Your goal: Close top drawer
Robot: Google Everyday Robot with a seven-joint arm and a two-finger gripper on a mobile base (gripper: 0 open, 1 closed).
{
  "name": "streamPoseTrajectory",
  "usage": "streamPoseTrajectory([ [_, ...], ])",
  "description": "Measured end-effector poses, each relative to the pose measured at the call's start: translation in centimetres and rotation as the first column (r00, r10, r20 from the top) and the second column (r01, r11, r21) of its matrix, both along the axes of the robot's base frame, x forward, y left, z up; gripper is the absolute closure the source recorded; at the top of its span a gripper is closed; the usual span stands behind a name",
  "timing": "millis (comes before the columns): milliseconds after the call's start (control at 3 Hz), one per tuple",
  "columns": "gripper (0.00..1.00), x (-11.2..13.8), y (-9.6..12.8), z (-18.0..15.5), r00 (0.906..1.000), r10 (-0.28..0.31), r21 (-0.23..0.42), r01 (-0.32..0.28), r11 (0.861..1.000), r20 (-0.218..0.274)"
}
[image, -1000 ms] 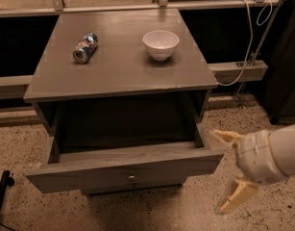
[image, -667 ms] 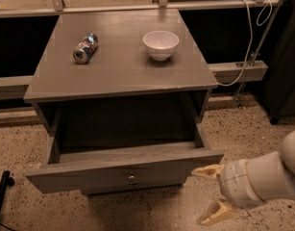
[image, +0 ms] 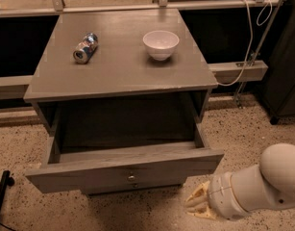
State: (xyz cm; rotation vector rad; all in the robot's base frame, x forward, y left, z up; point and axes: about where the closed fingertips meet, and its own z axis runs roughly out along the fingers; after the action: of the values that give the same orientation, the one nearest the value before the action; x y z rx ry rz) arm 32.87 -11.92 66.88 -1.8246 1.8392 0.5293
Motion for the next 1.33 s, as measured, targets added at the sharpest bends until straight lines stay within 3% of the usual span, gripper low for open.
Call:
streamPoseTrajectory([
  [333,1.0,0.5,1.5,-1.2,0.9997,0.007,0.029,-0.007,1.0,0.022],
  [667,1.0,1.0,4.8,-4.4,0.9979,0.007,0.134,-0.016,0.991,0.065],
  [1333,1.0,6.2,9.9,-8.7,0.982,-0.023,0.238,-0.022,0.971,0.187],
])
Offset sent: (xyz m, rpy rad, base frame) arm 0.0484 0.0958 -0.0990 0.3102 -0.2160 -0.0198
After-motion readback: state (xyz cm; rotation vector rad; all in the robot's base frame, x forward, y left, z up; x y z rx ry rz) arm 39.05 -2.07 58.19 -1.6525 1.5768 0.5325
